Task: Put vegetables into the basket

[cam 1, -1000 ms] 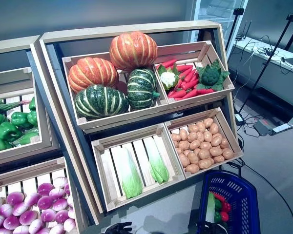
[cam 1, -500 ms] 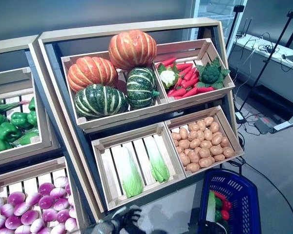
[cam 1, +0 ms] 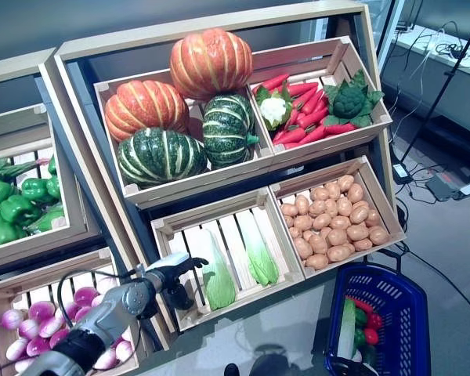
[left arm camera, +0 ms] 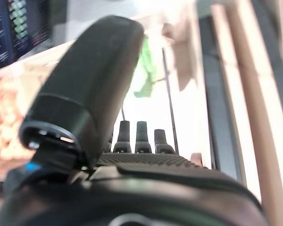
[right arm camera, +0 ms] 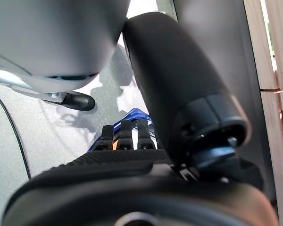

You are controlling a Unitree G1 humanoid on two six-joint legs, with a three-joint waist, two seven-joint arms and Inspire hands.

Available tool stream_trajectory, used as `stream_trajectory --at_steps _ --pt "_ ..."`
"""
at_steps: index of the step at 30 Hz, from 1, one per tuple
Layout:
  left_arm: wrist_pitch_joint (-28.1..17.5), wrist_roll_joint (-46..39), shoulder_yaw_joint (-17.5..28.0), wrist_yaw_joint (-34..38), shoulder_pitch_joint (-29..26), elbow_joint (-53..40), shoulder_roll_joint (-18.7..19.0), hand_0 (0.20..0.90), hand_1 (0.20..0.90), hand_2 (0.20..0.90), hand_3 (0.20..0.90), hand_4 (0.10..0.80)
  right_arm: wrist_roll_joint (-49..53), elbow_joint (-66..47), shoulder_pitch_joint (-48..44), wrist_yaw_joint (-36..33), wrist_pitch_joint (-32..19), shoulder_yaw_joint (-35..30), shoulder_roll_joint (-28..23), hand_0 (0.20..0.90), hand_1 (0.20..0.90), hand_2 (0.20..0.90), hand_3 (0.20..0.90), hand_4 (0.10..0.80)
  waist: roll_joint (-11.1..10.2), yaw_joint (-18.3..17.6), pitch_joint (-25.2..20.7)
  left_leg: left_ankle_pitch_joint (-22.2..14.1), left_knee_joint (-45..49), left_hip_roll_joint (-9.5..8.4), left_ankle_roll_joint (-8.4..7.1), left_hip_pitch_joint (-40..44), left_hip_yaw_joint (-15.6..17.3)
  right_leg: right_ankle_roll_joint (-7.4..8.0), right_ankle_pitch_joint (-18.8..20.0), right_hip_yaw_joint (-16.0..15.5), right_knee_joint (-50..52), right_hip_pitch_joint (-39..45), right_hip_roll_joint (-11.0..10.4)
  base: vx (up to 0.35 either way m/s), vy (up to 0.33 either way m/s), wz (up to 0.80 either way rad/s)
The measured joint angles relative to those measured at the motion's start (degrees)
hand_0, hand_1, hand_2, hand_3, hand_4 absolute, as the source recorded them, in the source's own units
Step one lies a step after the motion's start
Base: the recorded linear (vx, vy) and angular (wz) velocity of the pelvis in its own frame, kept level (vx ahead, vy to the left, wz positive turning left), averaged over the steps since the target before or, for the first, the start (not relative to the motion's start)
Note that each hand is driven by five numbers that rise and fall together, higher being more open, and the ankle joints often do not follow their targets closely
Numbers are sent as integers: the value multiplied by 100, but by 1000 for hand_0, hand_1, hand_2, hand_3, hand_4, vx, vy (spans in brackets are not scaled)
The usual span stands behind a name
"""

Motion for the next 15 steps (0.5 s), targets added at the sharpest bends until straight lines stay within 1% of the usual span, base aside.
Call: stream_trajectory --at_steps 3,5,7,8,9,10,11,13,14,15 --pt "37 358 -216 114 -269 90 11 900 900 900 900 800 35 4 -201 8 -41 2 -108 900 900 900 900 800 102 3 257 91 22 56 -8 -175 -42 -35 32 -10 78 -181 63 -97 -13 4" --pt "-9 628 -509 360 -500 301 19 900 900 900 900 800 93 42 -287 9 -50 3 -179 900 900 900 900 800 111 -1 407 123 24 86 -27 -220 -58 -43 28 -8 134 -255 105 -123 -5 0" --pt "-94 998 -812 817 -833 665 17 900 900 900 900 800 262 168 -556 9 -121 14 -289 900 900 900 900 800 128 -7 628 208 28 127 -39 -388 -61 -62 22 12 294 -470 173 -158 -4 -3" --pt "-136 1100 -861 977 -948 814 3 900 900 900 900 800 264 172 -644 9 -145 26 -328 900 900 900 900 800 128 -9 715 237 31 151 -43 -442 -62 -78 9 27 390 -573 186 -114 -13 -5" --pt "-169 1193 -979 1288 -1126 1048 -4 900 900 900 900 800 264 194 -788 9 -180 41 -372 900 900 900 900 800 117 -13 850 272 42 172 -52 -507 -59 -92 0 36 475 -676 208 -98 -14 -4" --pt "-184 1260 -1023 1437 -1210 1173 -14 900 900 900 900 800 265 222 -865 9 -218 46 -387 900 900 900 900 800 116 -18 907 283 64 184 -53 -554 -60 -102 -8 39 531 -736 208 -123 -12 -5" --pt "-209 1375 -1064 1750 -1369 1382 -18 900 900 900 900 800 267 242 -1006 9 -271 47 -414 900 900 900 900 800 91 -31 1074 295 112 209 -53 -616 -53 -117 -42 44 673 -851 230 -182 -17 -4" --pt "-292 1599 -1073 2439 -1713 1900 -91 900 900 900 900 800 289 250 -1265 9 -383 121 -425 900 900 900 900 800 34 -35 1350 297 355 262 -59 -888 -65 -160 -241 68 1238 -1271 233 -181 -2 -1" --pt "-320 1630 -1178 2824 -1975 2186 -94 900 900 900 900 800 444 289 -1449 12 -437 252 -423 900 900 900 900 800 -33 -13 1530 303 558 273 -71 -1076 -73 -188 -391 94 1647 -1548 206 -112 23 6" --pt "-324 1675 -1188 3191 -2162 2383 -116 900 900 900 900 800 473 301 -1618 12 -472 289 -421 900 900 900 900 800 -52 -10 1707 307 659 290 -78 -1215 -82 -230 -521 103 2022 -1789 186 -83 19 8"
